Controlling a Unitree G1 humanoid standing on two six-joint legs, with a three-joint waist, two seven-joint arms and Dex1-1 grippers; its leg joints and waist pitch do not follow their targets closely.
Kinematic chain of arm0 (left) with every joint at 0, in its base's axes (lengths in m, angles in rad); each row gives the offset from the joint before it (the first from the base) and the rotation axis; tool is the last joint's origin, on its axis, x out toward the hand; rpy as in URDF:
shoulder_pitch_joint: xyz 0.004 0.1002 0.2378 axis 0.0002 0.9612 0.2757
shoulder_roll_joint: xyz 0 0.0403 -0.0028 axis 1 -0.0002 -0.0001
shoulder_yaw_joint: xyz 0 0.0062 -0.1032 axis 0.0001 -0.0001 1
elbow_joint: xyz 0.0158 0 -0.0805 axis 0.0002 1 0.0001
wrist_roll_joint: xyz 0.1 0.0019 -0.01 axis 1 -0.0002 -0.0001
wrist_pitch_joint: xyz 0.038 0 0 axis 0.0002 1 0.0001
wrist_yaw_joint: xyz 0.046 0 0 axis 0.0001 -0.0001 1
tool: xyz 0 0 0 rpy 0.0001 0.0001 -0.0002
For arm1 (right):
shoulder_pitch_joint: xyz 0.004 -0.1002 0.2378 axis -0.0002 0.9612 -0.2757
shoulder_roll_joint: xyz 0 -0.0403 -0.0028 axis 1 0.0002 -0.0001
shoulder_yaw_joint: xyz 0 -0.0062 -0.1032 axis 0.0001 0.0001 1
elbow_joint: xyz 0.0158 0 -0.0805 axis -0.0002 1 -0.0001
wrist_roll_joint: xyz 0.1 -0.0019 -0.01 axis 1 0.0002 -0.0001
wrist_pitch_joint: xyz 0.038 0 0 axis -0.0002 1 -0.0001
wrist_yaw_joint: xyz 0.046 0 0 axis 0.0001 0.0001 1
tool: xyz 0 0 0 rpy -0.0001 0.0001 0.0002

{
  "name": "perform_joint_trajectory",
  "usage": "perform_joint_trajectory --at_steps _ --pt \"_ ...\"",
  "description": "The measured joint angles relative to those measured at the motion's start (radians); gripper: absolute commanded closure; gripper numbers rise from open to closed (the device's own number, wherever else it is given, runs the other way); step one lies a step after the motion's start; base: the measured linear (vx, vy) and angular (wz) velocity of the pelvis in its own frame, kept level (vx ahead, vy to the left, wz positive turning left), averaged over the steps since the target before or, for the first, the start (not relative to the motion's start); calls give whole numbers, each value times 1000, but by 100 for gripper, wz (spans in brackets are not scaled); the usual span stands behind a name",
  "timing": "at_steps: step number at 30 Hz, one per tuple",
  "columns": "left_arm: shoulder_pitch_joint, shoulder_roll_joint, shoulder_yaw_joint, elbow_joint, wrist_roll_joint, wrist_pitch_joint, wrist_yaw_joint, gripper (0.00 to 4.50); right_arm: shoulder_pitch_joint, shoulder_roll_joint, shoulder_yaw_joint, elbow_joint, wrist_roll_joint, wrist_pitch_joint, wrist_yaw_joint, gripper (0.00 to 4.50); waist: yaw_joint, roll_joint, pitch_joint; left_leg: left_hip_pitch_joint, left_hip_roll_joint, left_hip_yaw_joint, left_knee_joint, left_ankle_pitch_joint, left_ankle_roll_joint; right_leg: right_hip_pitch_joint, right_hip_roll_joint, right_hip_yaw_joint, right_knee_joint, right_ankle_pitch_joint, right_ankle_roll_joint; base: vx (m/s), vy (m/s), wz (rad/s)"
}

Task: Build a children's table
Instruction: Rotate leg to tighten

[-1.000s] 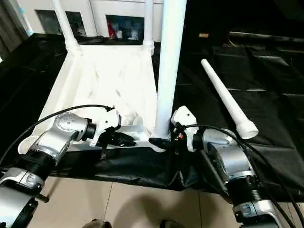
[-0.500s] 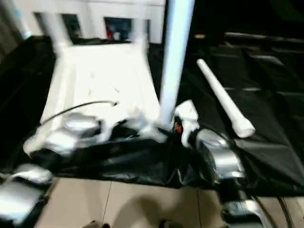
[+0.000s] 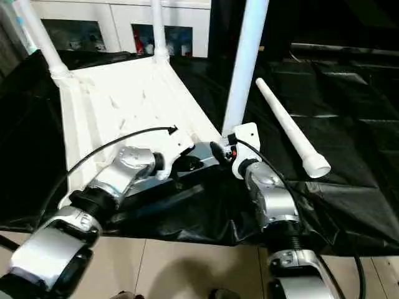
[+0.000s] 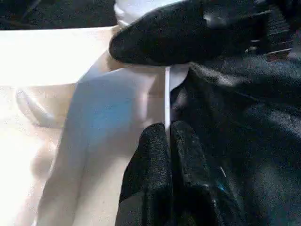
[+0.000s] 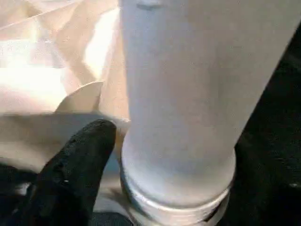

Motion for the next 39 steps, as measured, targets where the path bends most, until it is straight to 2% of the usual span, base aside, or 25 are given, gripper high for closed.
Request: perform_joint_trajectory --at_steps 7,13,18,21,23,25,29,31,35,39 --pt "76 129 -11 -114 -47 -45 -236 450 69 -170 88 -98 40 -8 350 71 7 2 1 0 1 0 -5 3 5 -2 1 -1 0 -3 4 0 0 0" --pt "109 220 -28 -179 -79 -58 -408 450 81 -225 140 -151 64 -7 518 71 17 1 3 -2 1 2 -2 3 6 -5 0 -1 0 -3 4 0 0 0" --pt "122 247 -29 -206 -87 -44 -450 450 81 -231 154 -153 84 -9 567 71 17 1 3 -2 1 2 -2 3 5 -5 0 -1 1 -3 4 0 0 0" --pt "128 252 -29 -213 -93 -40 -451 450 82 -231 154 -153 89 -7 576 104 16 0 3 -2 2 2 -3 3 5 -5 0 -1 1 -3 4 0 0 0" --pt "128 252 -29 -213 -93 -40 -450 450 85 -230 157 -153 95 -7 580 107 16 0 3 -2 2 2 -2 3 6 -5 0 -1 1 -3 4 0 0 0" --pt "129 251 -29 -213 -93 -38 -449 450 88 -228 157 -153 97 -7 579 143 16 0 3 -2 1 2 -2 3 6 -5 0 -1 1 -3 4 0 0 0" --pt "131 239 -26 -213 -90 -33 -421 450 94 -217 151 -153 95 -6 546 165 15 0 3 -1 2 2 -1 3 6 -5 0 -1 2 -3 4 0 0 0" --pt "128 210 -20 -201 -83 -26 -364 450 99 -193 131 -148 85 5 476 173 12 -1 2 0 1 2 0 3 5 -3 0 -1 2 -2 3 0 0 0" --pt "84 123 -9 -127 -60 5 -204 450 99 -107 72 -127 51 36 237 175 3 -3 1 1 0 2 1 0 0 0 -1 1 2 -2 2 0 0 0" --pt "11 -18 13 -24 -30 77 46 450 21 34 -34 -27 41 69 -88 176 2 -4 0 6 0 2 1 1 -1 2 -1 1 1 -2 3 0 0 0"
